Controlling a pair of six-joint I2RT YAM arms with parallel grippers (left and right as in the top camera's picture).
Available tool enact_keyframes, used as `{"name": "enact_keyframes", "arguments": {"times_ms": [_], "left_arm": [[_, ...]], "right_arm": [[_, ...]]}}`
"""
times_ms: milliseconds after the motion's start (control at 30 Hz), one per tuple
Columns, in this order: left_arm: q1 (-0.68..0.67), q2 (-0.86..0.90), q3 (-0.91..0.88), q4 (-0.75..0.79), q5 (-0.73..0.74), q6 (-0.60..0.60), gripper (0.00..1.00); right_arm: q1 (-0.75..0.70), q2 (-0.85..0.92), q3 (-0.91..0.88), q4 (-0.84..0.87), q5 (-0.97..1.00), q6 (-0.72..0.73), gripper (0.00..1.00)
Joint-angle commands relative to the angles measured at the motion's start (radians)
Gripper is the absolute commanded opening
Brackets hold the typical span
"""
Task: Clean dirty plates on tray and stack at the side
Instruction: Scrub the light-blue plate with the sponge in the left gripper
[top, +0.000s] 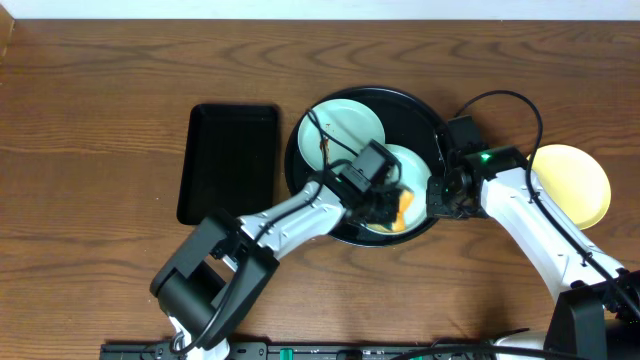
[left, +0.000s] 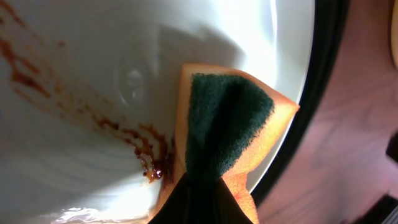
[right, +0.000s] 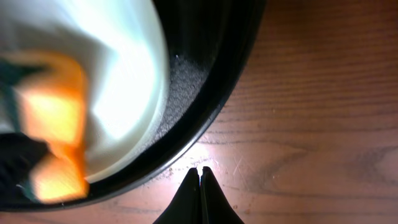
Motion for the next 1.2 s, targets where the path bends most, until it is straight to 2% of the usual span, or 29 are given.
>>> {"name": "enact_keyframes", "arguments": {"times_ms": [0,200,567,767,1167], "left_arm": [[0.031,-0.009,-0.003,0.010,-0.037,0.018,0.08],[0.037,-0.045,-0.003,0.028,-0.037,0.042,0.07],[0.034,-0.048,-0.003,-0.085,-0.037,0.041,0.07],[0.034,-0.048,-0.003,-0.087,-0.037,0.041,0.08],[0.037,-0.048,-0.003,-0.096,-0.058,0.040,0.07]], "right_arm": [[0.009,0.003,0.000,-0.017,0.003,-0.023,0.01],[0.009,0.003,0.000,-0.014,0.004,-0.032,0.01],[0.009,0.032,-0.002,0.308,-0.022,-0.074,0.01],[0.009,0.159,-0.002,0.424,-0.257,-0.167,0.01],[0.008,0.360,-0.002,0.372,-0.259,-0.159,0.01]]}}
